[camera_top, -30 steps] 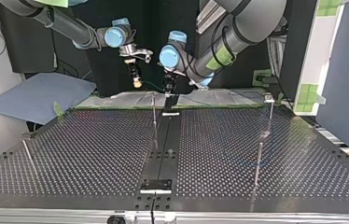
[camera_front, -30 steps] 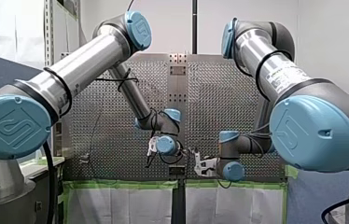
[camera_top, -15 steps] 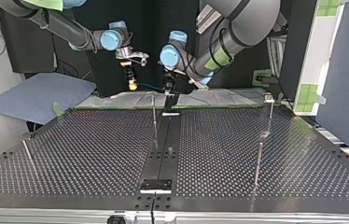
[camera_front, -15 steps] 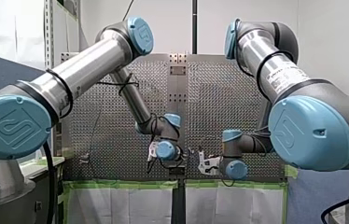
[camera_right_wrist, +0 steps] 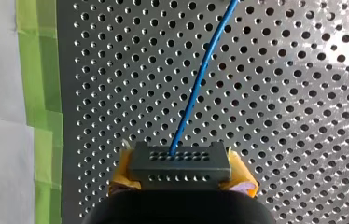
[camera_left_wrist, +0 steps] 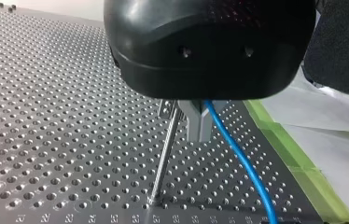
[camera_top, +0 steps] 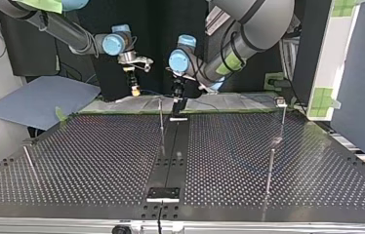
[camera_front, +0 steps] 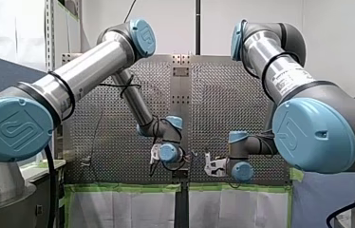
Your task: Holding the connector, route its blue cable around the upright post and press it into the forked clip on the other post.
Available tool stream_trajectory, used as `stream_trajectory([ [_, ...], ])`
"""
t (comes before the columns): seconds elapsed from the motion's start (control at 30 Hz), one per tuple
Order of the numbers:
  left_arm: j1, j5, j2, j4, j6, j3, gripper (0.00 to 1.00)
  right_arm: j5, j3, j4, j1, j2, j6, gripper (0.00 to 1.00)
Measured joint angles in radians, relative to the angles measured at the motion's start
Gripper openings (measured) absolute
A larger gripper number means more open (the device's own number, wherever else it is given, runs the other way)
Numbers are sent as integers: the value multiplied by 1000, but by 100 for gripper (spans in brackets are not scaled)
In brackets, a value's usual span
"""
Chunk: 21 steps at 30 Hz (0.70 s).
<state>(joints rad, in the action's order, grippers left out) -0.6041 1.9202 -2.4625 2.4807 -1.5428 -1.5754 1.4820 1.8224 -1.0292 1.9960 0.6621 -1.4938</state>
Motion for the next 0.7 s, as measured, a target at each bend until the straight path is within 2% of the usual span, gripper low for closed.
stream_trajectory([
  [0.7,22,-18,-5,34,0,14,0,-3,-22,10,-21,-1,-2,0],
])
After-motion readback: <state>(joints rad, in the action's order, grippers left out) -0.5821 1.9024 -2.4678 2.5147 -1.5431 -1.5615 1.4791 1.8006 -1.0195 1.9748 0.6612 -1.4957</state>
